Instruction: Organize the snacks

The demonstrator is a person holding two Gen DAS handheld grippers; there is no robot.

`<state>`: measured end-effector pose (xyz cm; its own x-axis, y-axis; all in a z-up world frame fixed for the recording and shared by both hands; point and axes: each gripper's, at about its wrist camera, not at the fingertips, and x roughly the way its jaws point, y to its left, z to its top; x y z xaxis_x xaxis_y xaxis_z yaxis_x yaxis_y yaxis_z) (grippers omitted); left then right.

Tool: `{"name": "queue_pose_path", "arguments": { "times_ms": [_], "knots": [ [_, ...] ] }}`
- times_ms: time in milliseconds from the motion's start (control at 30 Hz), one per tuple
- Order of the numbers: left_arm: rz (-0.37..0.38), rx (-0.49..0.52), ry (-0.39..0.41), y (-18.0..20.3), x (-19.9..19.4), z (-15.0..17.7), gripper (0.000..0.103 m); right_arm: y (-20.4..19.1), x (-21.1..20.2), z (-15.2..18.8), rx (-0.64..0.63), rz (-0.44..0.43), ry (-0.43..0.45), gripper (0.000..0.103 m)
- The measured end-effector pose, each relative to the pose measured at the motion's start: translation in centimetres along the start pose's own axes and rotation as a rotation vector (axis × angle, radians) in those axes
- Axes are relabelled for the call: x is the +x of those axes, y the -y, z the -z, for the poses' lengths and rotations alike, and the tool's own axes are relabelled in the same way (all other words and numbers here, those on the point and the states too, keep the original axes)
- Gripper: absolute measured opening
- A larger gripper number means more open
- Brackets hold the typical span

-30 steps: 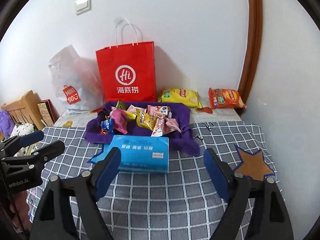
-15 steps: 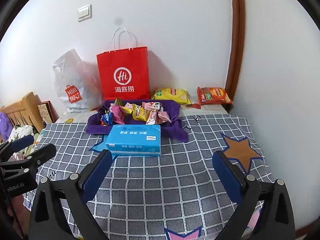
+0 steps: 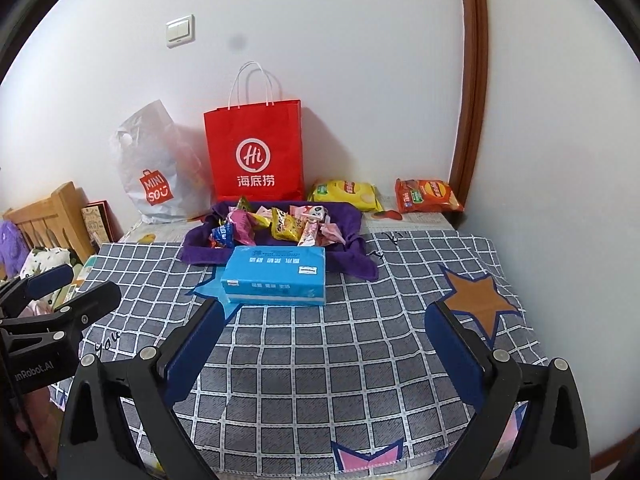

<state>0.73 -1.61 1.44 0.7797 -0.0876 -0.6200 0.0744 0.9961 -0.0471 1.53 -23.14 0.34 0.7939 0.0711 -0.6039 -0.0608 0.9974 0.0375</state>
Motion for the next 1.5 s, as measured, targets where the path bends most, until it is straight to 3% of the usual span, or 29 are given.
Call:
{"name": "queue_pose_path", "arguments": {
  "times_ms": [1500],
  "knots": [
    [-0.006, 0.003, 0.005, 0.25, -0.33, -0.12, 0.090, 0.36, -0.88, -0.20, 0.013, 0.004, 0.018, 0.099]
  ]
}}
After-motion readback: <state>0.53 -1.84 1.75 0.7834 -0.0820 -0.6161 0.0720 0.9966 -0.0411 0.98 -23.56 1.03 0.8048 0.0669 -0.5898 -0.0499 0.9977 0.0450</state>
